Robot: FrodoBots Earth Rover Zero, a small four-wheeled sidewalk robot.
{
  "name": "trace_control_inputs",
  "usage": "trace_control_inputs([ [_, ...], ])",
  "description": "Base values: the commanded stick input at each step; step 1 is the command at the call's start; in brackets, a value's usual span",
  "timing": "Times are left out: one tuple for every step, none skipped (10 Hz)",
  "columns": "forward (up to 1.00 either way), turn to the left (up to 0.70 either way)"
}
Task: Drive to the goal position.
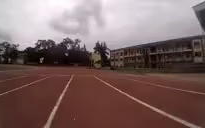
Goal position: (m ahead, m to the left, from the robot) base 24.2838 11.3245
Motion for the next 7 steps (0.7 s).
trace_control_inputs([
  [0.70, 0.00],
  [0.70, 0.00],
  [0.70, 0.00],
  [0.70, 0.00],
  [0.70, 0.00],
  [0.70, 0.00],
  [0.70, 0.00],
])
